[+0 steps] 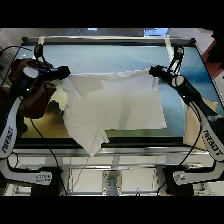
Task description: Fold the shirts.
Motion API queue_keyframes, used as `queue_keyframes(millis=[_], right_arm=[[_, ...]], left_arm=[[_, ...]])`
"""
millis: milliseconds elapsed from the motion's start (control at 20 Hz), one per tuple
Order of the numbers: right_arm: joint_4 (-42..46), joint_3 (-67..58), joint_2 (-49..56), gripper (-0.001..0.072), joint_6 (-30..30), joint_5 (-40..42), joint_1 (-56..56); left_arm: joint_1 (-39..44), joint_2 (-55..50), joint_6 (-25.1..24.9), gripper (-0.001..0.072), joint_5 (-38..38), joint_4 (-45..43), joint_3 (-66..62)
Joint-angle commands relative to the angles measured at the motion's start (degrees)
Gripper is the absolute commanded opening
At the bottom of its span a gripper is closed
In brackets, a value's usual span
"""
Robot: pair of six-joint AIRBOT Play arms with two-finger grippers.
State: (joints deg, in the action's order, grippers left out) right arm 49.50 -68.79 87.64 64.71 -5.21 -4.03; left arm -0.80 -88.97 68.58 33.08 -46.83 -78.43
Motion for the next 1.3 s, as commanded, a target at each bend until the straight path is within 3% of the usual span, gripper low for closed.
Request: queue_keyframes(millis=[0, 50, 300, 500, 650, 800, 1000, 1100, 1250], right_arm=[[-0.83, -1.05, 2.89, 0.0168, -0.22, 11.30, -0.92], [-0.79, -2.16, 2.36, 0.0340, -0.22, 10.47, -0.28], [7.82, -3.80, -9.86, 0.0343, -0.24, -1.16, 9.01], [14.36, -3.76, -21.90, 0.0343, 0.44, -28.30, 23.71], [16.65, -3.45, -25.00, 0.0343, 2.91, -48.83, 34.21], [16.20, 1.90, -26.25, 0.0343, 1.42, -59.65, 41.03], [14.62, 11.02, -29.31, 0.0343, -0.31, -60.41, 42.84], [10.69, 12.39, -29.68, 0.0343, -1.73, -60.57, 42.84], [1.33, 12.39, -29.90, 0.0343, -4.96, -60.17, 42.82]], left_arm=[[0.98, -3.65, 0.63, 0.0685, -3.21, 0.92, -7.50], [0.24, -3.23, 0.63, 0.0696, 0.02, 0.90, -11.21], [-8.48, 6.29, 0.68, 0.0693, 20.48, -3.82, -23.52], [-17.97, 18.97, 4.52, 0.0693, 30.91, -12.48, -21.09], [-22.60, 27.06, 5.18, 0.0693, 36.24, -15.91, -10.80], [-23.39, 37.73, 6.60, 0.0692, 35.52, -13.90, 13.09], [-23.39, 52.13, 9.66, 0.0693, 24.94, -2.43, 44.83], [-23.39, 53.46, 14.10, 0.0693, 24.83, -2.14, 53.79], [-23.39, 51.43, 14.58, 0.0693, 22.40, -2.03, 58.60]])
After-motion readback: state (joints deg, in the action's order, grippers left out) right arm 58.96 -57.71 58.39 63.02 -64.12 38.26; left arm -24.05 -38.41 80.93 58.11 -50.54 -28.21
